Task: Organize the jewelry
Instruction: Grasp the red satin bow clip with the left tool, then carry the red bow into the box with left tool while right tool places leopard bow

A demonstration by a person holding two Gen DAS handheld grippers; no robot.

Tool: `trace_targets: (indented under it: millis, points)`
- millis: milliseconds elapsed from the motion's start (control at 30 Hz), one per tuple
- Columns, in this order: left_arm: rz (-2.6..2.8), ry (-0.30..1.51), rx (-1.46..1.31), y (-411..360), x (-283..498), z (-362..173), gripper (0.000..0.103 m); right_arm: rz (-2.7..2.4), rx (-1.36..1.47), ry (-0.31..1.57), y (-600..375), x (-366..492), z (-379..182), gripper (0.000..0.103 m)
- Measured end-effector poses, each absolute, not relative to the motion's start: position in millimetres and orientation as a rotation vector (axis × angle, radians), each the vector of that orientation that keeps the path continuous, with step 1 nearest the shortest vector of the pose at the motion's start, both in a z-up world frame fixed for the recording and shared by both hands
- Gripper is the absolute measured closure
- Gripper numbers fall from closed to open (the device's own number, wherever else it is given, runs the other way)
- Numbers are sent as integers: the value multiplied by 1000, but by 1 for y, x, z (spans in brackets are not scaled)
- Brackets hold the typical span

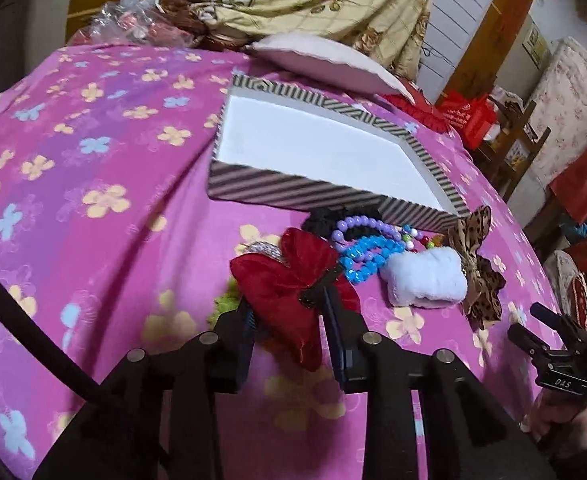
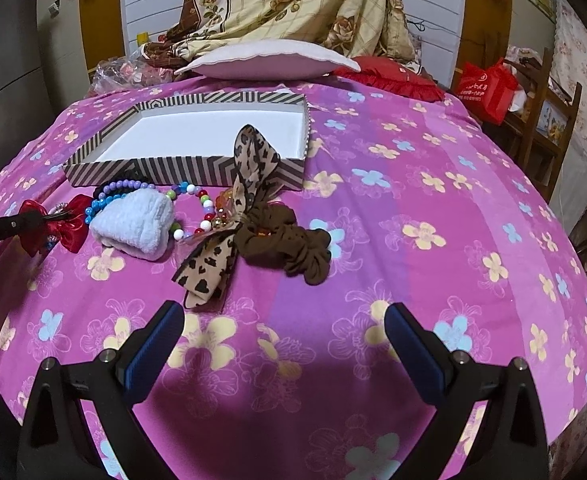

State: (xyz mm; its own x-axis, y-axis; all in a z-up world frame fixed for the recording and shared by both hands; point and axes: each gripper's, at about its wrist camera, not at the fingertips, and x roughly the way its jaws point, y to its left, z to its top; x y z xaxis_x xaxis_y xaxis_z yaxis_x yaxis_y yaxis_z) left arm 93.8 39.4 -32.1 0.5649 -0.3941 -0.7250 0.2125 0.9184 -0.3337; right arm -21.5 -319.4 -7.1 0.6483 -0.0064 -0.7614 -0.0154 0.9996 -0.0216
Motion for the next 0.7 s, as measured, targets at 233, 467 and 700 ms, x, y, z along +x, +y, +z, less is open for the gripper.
trace_targets:
  millis: [233,467,700]
  points:
    - [-318,862,-223,46,87,-25,103,-4,-20,860,-324,-20,-7,1]
    - [-332,795,-282,50,53,11,103,112,135,848,-347,-8,-2,1]
    - [-382,807,-403,19,31,18,103,264,166,840,-340,7,-3,16]
